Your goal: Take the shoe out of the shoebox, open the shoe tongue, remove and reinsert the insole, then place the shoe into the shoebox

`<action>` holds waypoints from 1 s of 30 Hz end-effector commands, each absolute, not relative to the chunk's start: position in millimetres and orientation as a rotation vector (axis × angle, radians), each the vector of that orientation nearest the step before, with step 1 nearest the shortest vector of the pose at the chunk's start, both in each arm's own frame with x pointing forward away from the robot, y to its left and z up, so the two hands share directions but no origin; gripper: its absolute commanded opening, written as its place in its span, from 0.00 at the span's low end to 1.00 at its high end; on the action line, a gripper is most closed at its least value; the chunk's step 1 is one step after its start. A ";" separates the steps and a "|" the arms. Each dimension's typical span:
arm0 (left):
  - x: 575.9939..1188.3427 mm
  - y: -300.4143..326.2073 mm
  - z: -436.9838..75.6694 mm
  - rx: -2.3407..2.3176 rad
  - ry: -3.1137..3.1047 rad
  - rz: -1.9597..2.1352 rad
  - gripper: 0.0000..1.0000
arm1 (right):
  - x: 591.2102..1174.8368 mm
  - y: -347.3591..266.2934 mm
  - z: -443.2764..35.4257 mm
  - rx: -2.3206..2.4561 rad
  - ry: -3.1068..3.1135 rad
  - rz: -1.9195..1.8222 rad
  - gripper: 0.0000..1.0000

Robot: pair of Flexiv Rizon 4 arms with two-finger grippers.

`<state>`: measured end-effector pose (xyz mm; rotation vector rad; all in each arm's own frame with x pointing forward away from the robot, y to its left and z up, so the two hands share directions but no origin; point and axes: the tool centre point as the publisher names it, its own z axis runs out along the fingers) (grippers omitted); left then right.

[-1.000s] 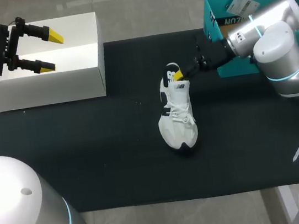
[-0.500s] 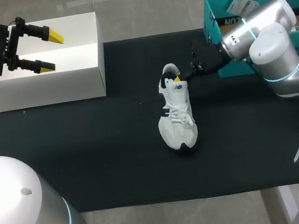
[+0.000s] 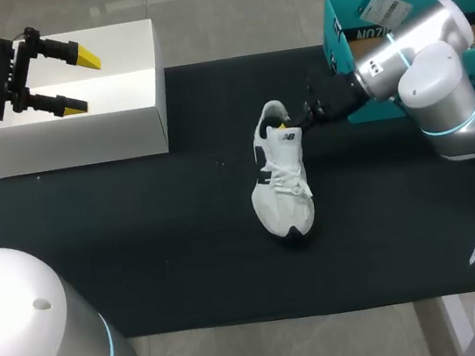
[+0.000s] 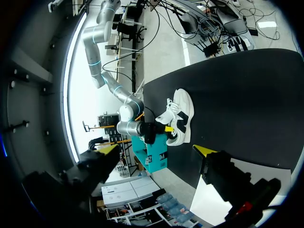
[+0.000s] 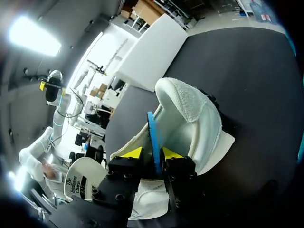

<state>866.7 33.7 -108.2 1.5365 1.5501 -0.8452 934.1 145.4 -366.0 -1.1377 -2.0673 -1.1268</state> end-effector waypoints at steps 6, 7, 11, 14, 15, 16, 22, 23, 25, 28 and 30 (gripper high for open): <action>867.0 34.1 -107.4 1.541 1.552 -0.844 1.00 | 940.1 140.4 -349.8 -1.149 -2.118 -1.150 0.36; 867.0 34.1 -107.4 1.541 1.552 -0.844 1.00 | 940.9 139.5 -349.0 -1.150 -2.123 -1.153 0.34; 867.0 34.1 -107.4 1.541 1.552 -0.844 1.00 | 942.1 138.0 -347.1 -1.155 -2.128 -1.146 0.00; 867.0 34.1 -107.4 1.541 1.552 -0.844 1.00 | 944.5 137.4 -348.8 -1.164 -2.132 -1.131 0.00; 867.0 34.1 -107.4 1.541 1.552 -0.844 1.00 | 944.1 137.9 -349.6 -1.165 -2.132 -1.129 0.00; 867.0 34.1 -107.4 1.541 1.552 -0.844 1.00 | 943.6 138.8 -350.6 -1.163 -2.129 -1.123 0.00; 867.0 34.1 -107.4 1.541 1.552 -0.844 1.00 | 942.0 143.8 -355.3 -1.151 -2.132 -1.092 0.00; 867.0 34.1 -107.4 1.541 1.552 -0.844 1.00 | 941.8 144.9 -355.7 -1.146 -2.132 -1.084 0.00; 867.0 34.1 -107.4 1.541 1.552 -0.844 1.00 | 940.9 147.2 -357.0 -1.139 -2.144 -1.054 0.00; 867.0 34.1 -107.4 1.541 1.552 -0.844 1.00 | 938.9 148.5 -359.3 -1.138 -2.147 -1.041 0.00; 867.0 34.1 -107.4 1.541 1.552 -0.844 1.00 | 937.6 148.2 -361.2 -1.144 -2.137 -1.034 0.00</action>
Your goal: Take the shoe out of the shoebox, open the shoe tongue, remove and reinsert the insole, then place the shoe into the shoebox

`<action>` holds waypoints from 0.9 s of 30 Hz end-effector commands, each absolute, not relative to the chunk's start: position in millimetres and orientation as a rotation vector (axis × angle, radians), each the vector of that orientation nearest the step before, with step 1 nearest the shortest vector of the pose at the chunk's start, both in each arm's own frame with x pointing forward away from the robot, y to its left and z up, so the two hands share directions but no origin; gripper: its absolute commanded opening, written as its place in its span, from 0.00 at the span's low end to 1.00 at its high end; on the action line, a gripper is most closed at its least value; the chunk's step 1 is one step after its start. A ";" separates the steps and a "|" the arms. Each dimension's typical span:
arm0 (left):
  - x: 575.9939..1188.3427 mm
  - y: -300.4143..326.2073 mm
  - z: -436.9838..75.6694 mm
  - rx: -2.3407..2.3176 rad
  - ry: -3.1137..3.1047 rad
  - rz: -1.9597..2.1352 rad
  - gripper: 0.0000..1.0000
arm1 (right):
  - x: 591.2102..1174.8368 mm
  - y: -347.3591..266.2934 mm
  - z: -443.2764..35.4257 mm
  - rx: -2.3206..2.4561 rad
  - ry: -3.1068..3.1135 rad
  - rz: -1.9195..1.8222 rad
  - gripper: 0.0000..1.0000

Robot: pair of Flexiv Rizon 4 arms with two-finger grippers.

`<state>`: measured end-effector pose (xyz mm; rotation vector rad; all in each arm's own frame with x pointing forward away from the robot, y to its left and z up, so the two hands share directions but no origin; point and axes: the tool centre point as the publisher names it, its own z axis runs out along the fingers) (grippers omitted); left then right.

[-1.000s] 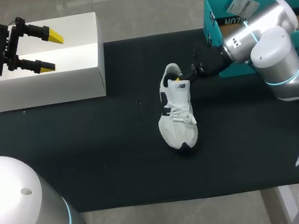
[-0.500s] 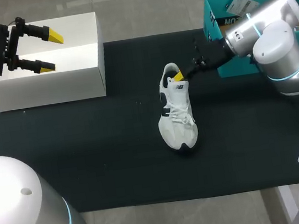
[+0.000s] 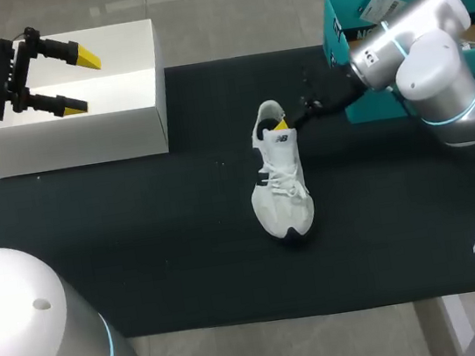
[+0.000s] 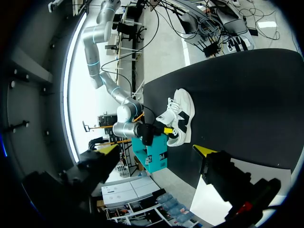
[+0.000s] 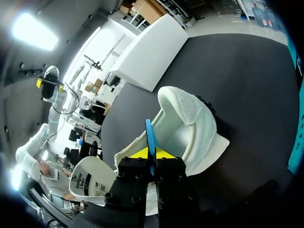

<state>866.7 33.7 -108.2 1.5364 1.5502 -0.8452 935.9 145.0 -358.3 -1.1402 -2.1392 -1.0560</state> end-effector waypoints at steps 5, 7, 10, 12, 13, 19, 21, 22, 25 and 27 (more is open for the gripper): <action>867.0 34.1 -107.4 1.541 1.552 -0.844 1.00 | 937.6 145.5 -358.6 -1.182 -2.146 -1.039 0.31; 867.0 34.1 -107.4 1.541 1.552 -0.844 1.00 | 938.5 144.5 -353.4 -1.201 -2.163 -1.040 0.71; 867.0 34.1 -107.4 1.541 1.552 -0.844 1.00 | 939.3 144.6 -346.2 -1.217 -2.192 -1.025 1.00; 867.0 34.1 -107.4 1.541 1.552 -0.844 1.00 | 939.4 145.7 -344.1 -1.220 -2.212 -1.003 1.00; 867.0 34.1 -107.4 1.541 1.552 -0.844 1.00 | 939.3 146.7 -342.3 -1.216 -2.216 -1.000 1.00; 867.0 34.1 -107.4 1.541 1.552 -0.844 1.00 | 938.1 148.2 -333.4 -1.233 -2.259 -0.938 1.00; 867.0 34.1 -107.4 1.541 1.552 -0.844 1.00 | 938.6 145.9 -331.1 -1.240 -2.259 -0.952 1.00; 867.0 34.1 -107.4 1.541 1.552 -0.844 1.00 | 939.2 145.3 -330.7 -1.239 -2.257 -0.955 1.00; 867.0 34.1 -107.4 1.541 1.552 -0.844 1.00 | 942.3 144.7 -328.6 -1.236 -2.269 -0.951 1.00; 867.0 34.1 -107.4 1.541 1.552 -0.844 1.00 | 944.1 144.2 -323.3 -1.239 -2.283 -0.945 1.00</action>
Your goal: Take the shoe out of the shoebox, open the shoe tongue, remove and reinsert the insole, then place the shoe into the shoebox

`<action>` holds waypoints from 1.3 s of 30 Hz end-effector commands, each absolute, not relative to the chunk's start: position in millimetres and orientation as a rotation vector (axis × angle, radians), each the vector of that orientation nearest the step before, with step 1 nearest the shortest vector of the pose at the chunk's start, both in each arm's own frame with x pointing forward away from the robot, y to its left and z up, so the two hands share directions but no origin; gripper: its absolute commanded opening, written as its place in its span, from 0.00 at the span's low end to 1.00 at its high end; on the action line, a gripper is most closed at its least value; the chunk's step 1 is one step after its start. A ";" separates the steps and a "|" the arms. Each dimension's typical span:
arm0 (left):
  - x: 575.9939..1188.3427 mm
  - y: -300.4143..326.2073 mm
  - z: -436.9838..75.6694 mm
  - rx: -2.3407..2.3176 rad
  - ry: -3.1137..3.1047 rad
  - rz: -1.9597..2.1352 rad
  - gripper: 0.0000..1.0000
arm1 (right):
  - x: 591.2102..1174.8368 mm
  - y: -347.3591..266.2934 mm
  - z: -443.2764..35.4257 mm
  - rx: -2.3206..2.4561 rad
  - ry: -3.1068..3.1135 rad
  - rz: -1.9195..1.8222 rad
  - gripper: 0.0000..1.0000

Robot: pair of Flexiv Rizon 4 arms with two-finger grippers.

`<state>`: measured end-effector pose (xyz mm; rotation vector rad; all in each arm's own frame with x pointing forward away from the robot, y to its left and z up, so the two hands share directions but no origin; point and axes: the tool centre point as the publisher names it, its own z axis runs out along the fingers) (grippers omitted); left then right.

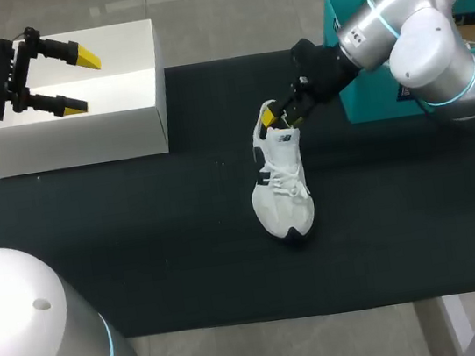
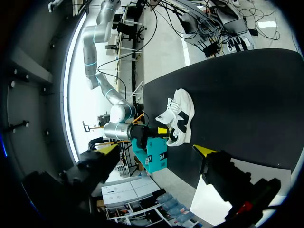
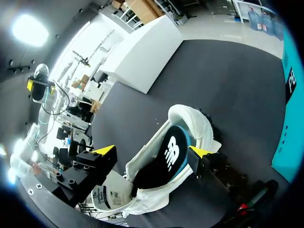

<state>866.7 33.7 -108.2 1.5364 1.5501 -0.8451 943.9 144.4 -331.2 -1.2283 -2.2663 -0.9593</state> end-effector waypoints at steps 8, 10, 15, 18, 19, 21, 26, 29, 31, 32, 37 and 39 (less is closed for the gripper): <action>867.0 34.1 -107.4 1.541 1.552 -0.844 1.00 | 944.9 136.0 -303.6 -1.453 -2.351 -0.604 0.00; 867.0 34.1 -107.4 1.541 1.552 -0.844 1.00 | 943.2 133.9 -301.9 -1.524 -2.410 -0.409 0.00; 867.0 34.1 -107.4 1.541 1.552 -0.844 1.00 | 939.3 132.3 -299.4 -1.615 -2.411 -0.330 0.00; 867.0 34.1 -107.4 1.541 1.552 -0.844 1.00 | 936.9 135.4 -294.7 -1.562 -2.402 -0.469 0.00; 867.0 34.1 -107.4 1.541 1.552 -0.844 1.00 | 936.9 135.4 -294.7 -1.562 -2.402 -0.469 0.00; 867.0 34.1 -107.4 1.541 1.552 -0.844 1.00 | 936.9 135.4 -294.7 -1.562 -2.402 -0.469 0.00; 867.0 34.1 -107.4 1.541 1.552 -0.844 1.00 | 936.9 135.4 -294.7 -1.562 -2.402 -0.469 0.00; 867.0 34.1 -107.4 1.541 1.552 -0.844 1.00 | 936.9 135.4 -294.7 -1.562 -2.402 -0.469 0.00; 867.0 34.1 -107.4 1.541 1.552 -0.844 1.00 | 939.8 133.4 -297.2 -1.711 -2.426 -0.300 0.00; 867.0 34.1 -107.4 1.541 1.552 -0.844 1.00 | 942.3 136.1 -301.4 -1.789 -2.434 -0.146 0.00; 867.0 34.1 -107.4 1.541 1.552 -0.844 1.00 | 945.9 141.2 -331.1 -2.050 -2.359 -0.041 0.00; 867.0 34.1 -107.4 1.541 1.552 -0.844 1.00 | 946.6 142.3 -342.0 -2.055 -2.313 -0.153 0.00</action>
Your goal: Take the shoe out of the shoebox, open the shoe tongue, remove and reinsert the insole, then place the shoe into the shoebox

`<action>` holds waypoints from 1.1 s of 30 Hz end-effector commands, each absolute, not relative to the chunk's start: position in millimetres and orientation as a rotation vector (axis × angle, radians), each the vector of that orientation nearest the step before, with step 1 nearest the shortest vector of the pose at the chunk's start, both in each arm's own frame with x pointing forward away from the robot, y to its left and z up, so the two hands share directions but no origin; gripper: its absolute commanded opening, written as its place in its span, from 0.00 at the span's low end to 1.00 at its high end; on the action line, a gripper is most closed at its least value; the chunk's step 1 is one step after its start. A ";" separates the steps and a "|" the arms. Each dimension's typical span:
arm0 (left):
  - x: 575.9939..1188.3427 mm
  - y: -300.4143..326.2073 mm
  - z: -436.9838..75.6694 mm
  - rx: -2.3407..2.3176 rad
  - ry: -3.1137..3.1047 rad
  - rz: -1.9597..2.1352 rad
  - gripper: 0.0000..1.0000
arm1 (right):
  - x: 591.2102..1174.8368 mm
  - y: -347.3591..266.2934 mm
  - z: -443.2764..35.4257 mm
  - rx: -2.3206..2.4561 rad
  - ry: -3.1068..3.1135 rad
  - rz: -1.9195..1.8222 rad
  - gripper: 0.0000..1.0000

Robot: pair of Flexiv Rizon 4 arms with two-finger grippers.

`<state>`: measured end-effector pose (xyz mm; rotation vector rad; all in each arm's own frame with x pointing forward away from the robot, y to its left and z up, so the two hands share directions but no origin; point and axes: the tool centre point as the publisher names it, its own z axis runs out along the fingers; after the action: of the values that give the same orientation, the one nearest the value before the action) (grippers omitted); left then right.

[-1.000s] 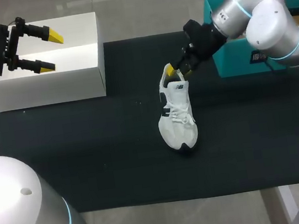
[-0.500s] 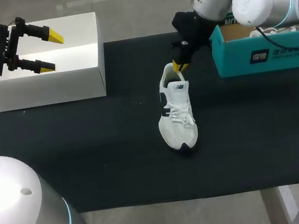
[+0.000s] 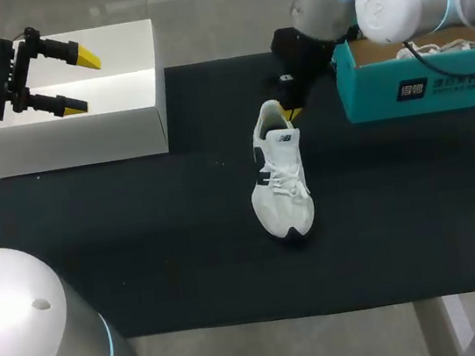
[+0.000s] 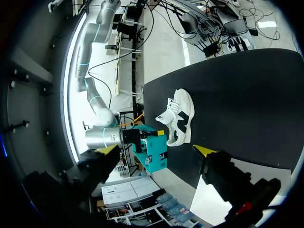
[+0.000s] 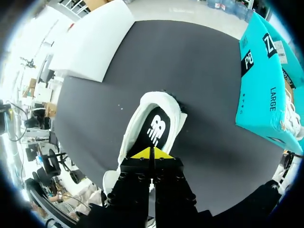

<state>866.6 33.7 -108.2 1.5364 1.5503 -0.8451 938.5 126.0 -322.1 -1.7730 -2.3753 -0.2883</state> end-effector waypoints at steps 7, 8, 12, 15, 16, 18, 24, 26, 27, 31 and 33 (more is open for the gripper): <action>867.0 34.1 -107.4 1.541 1.552 -0.844 1.00 | 955.8 143.1 -363.4 -2.120 -2.309 -0.138 0.00; 867.0 34.1 -107.4 1.541 1.552 -0.844 1.00 | 957.6 143.3 -364.0 -2.126 -2.317 -0.138 0.00; 867.0 34.1 -107.4 1.541 1.552 -0.844 1.00 | 964.4 146.1 -367.9 -2.143 -2.341 -0.123 0.00; 867.0 34.1 -107.4 1.541 1.552 -0.844 1.00 | 967.4 148.9 -373.5 -2.149 -2.352 -0.107 0.00; 867.0 34.1 -107.4 1.541 1.552 -0.844 1.00 | 968.2 149.6 -377.0 -2.148 -2.354 -0.096 0.00; 867.0 34.1 -107.4 1.541 1.552 -0.844 1.00 | 969.0 150.5 -385.7 -2.142 -2.348 -0.096 0.00; 867.0 34.1 -107.4 1.541 1.552 -0.844 1.00 | 969.1 153.5 -410.6 -2.109 -2.329 -0.036 0.00; 867.0 34.1 -107.4 1.541 1.552 -0.844 1.00 | 968.7 153.4 -418.6 -2.088 -2.325 -0.023 0.00; 867.0 34.1 -107.4 1.541 1.552 -0.844 1.00 | 968.0 153.4 -421.9 -2.088 -2.320 -0.007 0.00; 867.0 34.1 -107.4 1.541 1.552 -0.844 1.00 | 964.3 152.3 -430.3 -2.080 -2.293 -0.006 0.00; 867.0 34.1 -107.4 1.541 1.552 -0.844 1.00 | 961.4 151.8 -425.3 -2.086 -2.284 -0.016 0.00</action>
<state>866.6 33.7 -108.2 1.5363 1.5501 -0.8451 961.9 151.3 -410.3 -2.0841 -2.2835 -0.0026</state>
